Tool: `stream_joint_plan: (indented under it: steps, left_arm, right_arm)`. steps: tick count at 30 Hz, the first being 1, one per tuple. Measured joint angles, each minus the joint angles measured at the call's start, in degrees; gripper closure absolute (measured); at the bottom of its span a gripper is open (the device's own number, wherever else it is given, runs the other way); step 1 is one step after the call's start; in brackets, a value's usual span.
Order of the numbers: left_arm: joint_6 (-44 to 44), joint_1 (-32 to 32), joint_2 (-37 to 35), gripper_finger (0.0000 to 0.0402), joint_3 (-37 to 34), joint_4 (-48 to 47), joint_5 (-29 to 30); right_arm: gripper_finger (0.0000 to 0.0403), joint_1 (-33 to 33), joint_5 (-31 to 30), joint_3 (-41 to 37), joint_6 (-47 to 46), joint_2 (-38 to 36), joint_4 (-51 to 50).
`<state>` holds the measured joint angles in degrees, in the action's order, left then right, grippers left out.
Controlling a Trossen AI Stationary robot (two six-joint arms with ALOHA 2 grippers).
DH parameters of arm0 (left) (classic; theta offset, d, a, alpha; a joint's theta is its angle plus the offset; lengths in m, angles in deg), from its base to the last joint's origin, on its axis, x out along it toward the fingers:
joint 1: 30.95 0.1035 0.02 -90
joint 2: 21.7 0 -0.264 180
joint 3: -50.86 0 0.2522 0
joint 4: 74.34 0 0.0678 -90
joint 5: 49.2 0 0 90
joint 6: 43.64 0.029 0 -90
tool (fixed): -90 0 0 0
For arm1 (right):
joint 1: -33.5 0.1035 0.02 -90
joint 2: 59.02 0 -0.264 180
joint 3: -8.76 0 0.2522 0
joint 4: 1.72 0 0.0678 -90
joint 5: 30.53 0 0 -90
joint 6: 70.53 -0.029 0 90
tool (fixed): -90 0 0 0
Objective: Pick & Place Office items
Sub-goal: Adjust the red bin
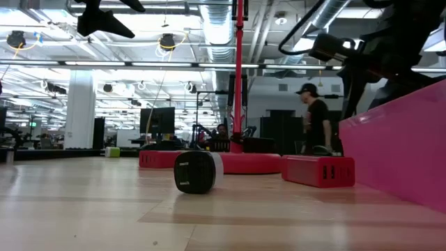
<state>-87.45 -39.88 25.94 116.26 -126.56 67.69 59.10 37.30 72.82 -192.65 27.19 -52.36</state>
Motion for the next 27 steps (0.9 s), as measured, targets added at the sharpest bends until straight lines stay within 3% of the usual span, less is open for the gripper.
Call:
stream_joint_plan:
  steps: [18, 23, 27]
  left_arm:
    - [0.5, 0.0, 0.0, 0.0117, 0.0, 0.0, 0.0]
    - [0.5, 0.0, 0.0, 0.0117, 0.0, 0.0, 0.0]
    - [0.5, 0.0, 0.0, 0.0117, 0.0, 0.0, 0.0]
  right_arm:
    - [0.0324, 1.4, -0.4, 0.1, 4.5, 1.7, 12.3]
    - [0.0324, 2.1, -2.0, 5.3, 7.2, 6.7, 10.6]
    - [0.0325, 0.7, -7.9, 11.3, 13.2, 9.1, 6.6]
